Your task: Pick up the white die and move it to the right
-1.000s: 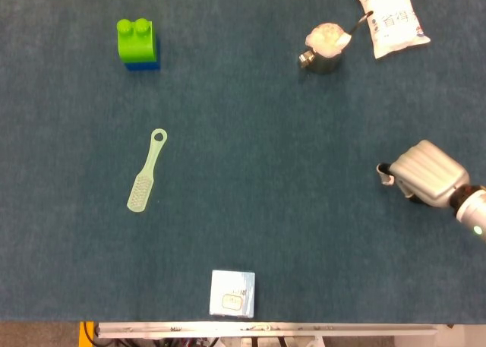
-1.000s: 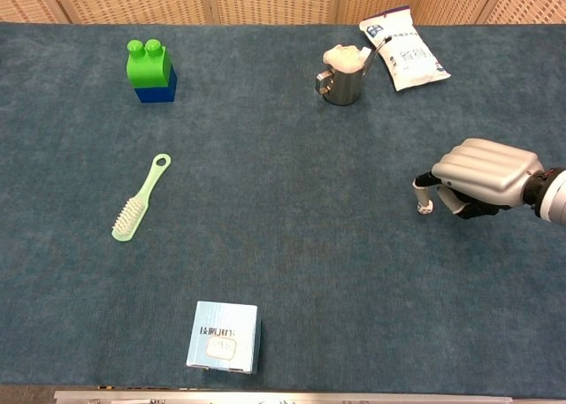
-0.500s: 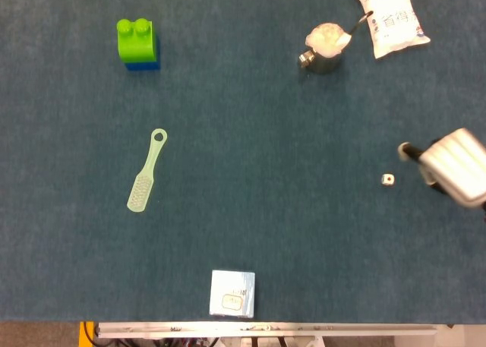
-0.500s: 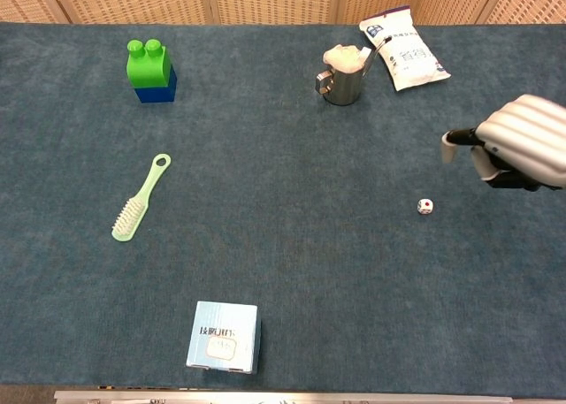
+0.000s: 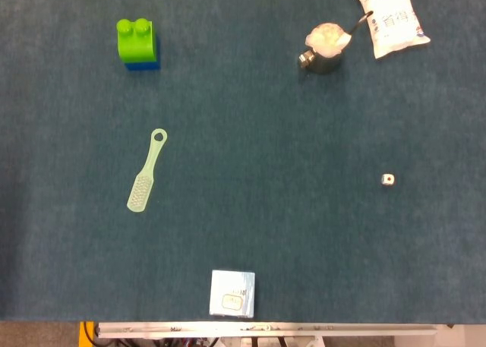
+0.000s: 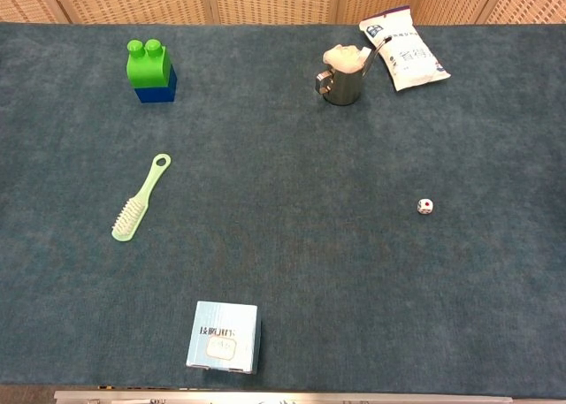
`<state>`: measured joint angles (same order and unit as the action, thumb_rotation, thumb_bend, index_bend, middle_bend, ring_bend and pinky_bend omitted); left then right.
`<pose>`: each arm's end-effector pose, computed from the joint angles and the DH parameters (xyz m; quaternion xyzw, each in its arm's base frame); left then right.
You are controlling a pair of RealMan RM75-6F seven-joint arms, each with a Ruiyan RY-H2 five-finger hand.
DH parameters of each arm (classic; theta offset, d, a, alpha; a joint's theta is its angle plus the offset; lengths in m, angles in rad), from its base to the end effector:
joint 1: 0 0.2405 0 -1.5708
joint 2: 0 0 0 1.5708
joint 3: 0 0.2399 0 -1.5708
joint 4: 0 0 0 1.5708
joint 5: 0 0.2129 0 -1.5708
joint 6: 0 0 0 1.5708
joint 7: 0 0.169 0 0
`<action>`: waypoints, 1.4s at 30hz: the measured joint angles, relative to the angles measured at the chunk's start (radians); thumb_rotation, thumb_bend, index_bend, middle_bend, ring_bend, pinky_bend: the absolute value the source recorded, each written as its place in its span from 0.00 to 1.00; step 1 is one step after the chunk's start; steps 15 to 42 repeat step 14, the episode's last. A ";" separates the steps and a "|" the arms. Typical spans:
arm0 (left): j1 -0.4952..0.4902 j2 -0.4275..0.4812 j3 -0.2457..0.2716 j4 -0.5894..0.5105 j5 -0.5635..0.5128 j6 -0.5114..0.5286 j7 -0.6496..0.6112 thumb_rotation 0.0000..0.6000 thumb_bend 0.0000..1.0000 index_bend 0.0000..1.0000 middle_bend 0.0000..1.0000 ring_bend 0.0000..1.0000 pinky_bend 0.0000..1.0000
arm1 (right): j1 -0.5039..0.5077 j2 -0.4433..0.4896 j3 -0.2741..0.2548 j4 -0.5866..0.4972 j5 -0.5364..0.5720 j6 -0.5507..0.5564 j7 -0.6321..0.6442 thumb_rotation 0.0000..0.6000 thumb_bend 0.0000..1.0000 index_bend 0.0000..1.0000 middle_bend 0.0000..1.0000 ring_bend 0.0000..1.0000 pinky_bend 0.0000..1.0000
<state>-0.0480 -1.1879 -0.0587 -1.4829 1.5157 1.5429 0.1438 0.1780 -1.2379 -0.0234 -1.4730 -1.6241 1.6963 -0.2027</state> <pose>-0.3166 0.1965 0.1499 -0.6112 -0.3150 -0.3378 0.6427 -0.2663 -0.2134 0.1373 0.6444 -0.2233 0.4158 0.6017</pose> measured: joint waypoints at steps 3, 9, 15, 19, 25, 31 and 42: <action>-0.007 0.000 -0.003 -0.014 -0.013 -0.015 0.022 1.00 0.02 0.27 0.23 0.22 0.40 | -0.020 0.000 0.012 0.012 0.005 0.020 0.050 1.00 0.30 0.37 0.29 0.26 0.45; -0.020 -0.001 -0.002 -0.012 -0.026 -0.042 0.021 1.00 0.02 0.27 0.23 0.22 0.40 | -0.046 0.015 0.033 0.035 0.011 0.036 0.130 1.00 0.30 0.37 0.29 0.26 0.45; -0.034 -0.005 -0.002 -0.005 -0.038 -0.072 0.014 1.00 0.02 0.27 0.23 0.22 0.40 | -0.050 0.032 0.044 0.044 0.019 0.011 0.179 1.00 0.30 0.37 0.29 0.26 0.45; -0.034 -0.005 -0.002 -0.005 -0.038 -0.072 0.014 1.00 0.02 0.27 0.23 0.22 0.40 | -0.050 0.032 0.044 0.044 0.019 0.011 0.179 1.00 0.30 0.37 0.29 0.26 0.45; -0.034 -0.005 -0.002 -0.005 -0.038 -0.072 0.014 1.00 0.02 0.27 0.23 0.22 0.40 | -0.050 0.032 0.044 0.044 0.019 0.011 0.179 1.00 0.30 0.37 0.29 0.26 0.45; -0.034 -0.005 -0.002 -0.005 -0.038 -0.072 0.014 1.00 0.02 0.27 0.23 0.22 0.40 | -0.050 0.032 0.044 0.044 0.019 0.011 0.179 1.00 0.30 0.37 0.29 0.26 0.45; -0.034 -0.005 -0.002 -0.005 -0.038 -0.072 0.014 1.00 0.02 0.27 0.23 0.22 0.40 | -0.050 0.032 0.044 0.044 0.019 0.011 0.179 1.00 0.30 0.37 0.29 0.26 0.45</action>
